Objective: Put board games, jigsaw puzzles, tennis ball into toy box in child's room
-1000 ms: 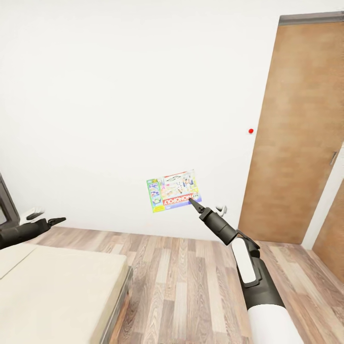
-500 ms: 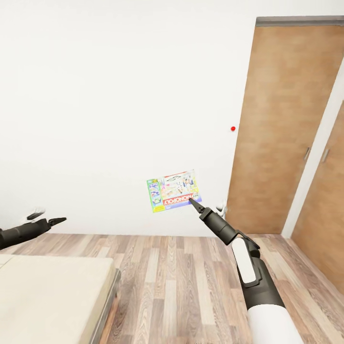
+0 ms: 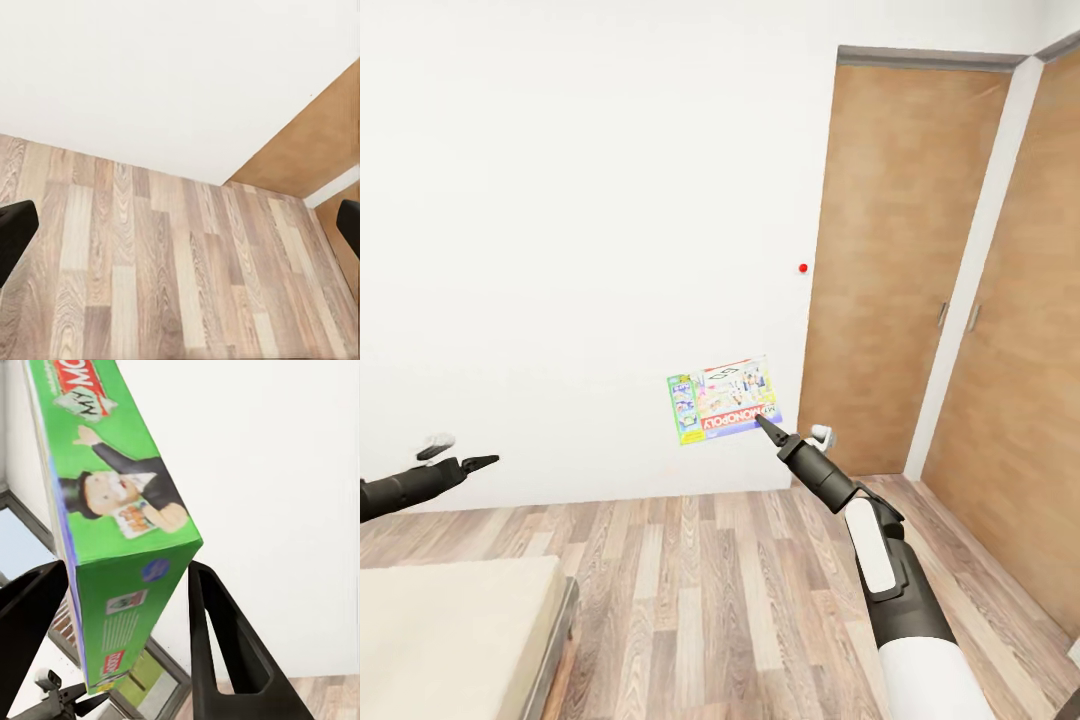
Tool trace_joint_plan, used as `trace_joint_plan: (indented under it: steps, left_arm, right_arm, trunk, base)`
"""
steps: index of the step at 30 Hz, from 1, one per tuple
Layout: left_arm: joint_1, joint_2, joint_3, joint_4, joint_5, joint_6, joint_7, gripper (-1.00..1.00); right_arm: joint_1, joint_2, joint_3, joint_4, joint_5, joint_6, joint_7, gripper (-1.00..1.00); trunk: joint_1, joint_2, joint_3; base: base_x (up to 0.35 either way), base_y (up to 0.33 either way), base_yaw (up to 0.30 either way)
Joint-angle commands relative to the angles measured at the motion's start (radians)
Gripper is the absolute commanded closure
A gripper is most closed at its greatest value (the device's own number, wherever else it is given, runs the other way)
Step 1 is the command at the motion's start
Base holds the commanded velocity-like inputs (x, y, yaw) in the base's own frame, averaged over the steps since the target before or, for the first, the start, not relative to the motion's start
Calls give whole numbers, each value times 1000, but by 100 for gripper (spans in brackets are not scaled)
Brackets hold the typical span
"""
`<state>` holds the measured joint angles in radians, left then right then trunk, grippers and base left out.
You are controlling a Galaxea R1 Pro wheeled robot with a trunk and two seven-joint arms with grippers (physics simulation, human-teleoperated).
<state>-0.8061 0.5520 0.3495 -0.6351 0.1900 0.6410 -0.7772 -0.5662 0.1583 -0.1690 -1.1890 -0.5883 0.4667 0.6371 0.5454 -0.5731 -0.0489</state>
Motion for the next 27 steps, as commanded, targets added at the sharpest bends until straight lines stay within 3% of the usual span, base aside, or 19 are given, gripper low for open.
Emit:
trace_joint_plan:
  steps: [1,27]
  left_arm:
    - [-1,0,2,0,3,6,-2,-100]
    - [-1,0,2,0,3,7,-2,-100]
  right_arm:
    - [-1,1,-3,0,-8,9,3,100]
    - [-1,1,-3,0,-7,7,3,100]
  trunk:
    - [0,-2,-2]
    - [0,-2,-2]
  base:
    - [0,0,-256]
    - [0,0,-256]
